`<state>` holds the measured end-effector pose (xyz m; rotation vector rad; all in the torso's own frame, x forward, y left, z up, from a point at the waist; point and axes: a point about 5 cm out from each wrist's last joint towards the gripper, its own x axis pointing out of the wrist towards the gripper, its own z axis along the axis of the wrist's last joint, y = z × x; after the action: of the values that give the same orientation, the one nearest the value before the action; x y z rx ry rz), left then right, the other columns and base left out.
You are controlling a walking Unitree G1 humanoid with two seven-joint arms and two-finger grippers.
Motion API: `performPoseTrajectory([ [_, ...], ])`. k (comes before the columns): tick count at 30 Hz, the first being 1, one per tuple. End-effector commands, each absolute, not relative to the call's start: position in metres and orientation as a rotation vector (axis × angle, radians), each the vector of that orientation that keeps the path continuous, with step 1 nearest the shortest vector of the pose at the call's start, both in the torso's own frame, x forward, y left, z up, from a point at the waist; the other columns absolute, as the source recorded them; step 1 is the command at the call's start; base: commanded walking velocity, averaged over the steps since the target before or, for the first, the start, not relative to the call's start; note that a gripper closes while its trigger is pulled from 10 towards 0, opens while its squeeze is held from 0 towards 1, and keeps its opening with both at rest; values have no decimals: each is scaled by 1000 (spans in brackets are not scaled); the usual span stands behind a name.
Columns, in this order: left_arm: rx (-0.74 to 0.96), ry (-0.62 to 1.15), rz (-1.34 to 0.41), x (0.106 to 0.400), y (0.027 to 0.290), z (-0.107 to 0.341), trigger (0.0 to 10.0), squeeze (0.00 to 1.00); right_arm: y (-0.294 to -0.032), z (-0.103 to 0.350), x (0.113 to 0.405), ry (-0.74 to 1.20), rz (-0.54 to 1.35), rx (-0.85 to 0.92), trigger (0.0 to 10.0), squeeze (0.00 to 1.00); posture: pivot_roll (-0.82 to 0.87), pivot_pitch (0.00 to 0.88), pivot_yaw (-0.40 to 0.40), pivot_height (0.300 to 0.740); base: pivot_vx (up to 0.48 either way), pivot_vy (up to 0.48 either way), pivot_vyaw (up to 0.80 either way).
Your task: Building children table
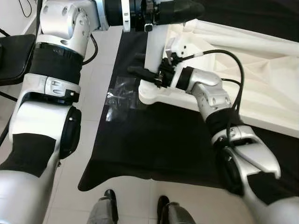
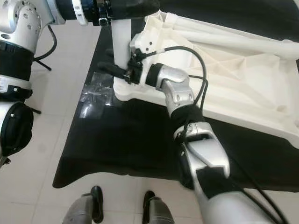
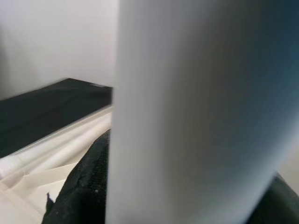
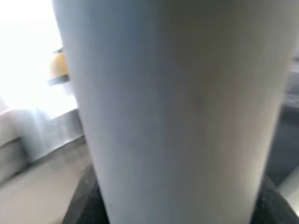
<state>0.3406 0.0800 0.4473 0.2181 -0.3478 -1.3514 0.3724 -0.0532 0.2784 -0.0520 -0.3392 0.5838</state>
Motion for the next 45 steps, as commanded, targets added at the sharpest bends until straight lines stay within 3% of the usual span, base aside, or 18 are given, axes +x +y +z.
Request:
performPoseTrajectory([
  [1, 221, -341, -1393, 337, 75, 448, 10000, 0, -61, 215, 353, 0, 350, -14, 0, 0, 139, 352, -78, 740, 0, 0, 0],
  [2, 221, -341, -1393, 337, 75, 448, 10000, 0, -61, 215, 353, 0, 350, -14, 0, 0, 139, 352, -78, 740, 0, 0, 0],
  [4, 235, -327, -1391, 338, 78, 445, 10000, 0, -31, 207, 321, -11, 446, 61, 0, 0, 110, 329, -57, 740, 0, 0, 0],
  [5, 240, -322, -1395, 338, 77, 443, 10000, 0, -29, 204, 326, -21, 424, 65, 0, 0, 117, 326, -49, 740, 0, 0, 0],
  [12, 258, -339, -1416, 335, 71, 443, 10000, 0, -41, 216, 356, -80, 350, 32, 0, 0, 107, 300, -59, 740, 0, 0, 0],
  [16, 263, -342, -1407, 335, 72, 443, 10000, 0, -40, 223, 342, -51, 266, 51, 0, 0, 110, 297, -51, 740, 0, 0, 0],
  [25, 302, -326, -1403, 339, 69, 440, 10000, 0, -34, 219, 335, -51, 278, 94, 0, 0, 116, 299, -30, 740, 0, 0, 0],
  [26, 295, -327, -1411, 338, 69, 441, 0, 0, -33, 218, 335, -51, 277, 99, 0, 0, 116, 299, -27, 740, 0, 0, 0],
  [38, 289, -353, -1436, 335, 65, 448, 0, 0, -39, 226, 339, -76, 274, 105, 0, 0, 117, 288, -22, 740, 0, 0, 0],
  [39, 288, -356, -1438, 335, 64, 448, 0, 0, -39, 227, 340, -82, 278, 106, 8314, 0, 117, 288, -22, 740, 0, 0, 0],
  [40, 287, -363, -1445, 334, 63, 449, 0, 0, -39, 230, 340, -100, 286, 100, 10000, 0, 115, 287, -21, 740, 0, 0, 0],
  [45, 284, -380, -1463, 332, 62, 452, 0, 0, -39, 239, 343, -146, 311, 89, 10000, 0, 113, 284, -21, 740, 0, 0, 0],
])
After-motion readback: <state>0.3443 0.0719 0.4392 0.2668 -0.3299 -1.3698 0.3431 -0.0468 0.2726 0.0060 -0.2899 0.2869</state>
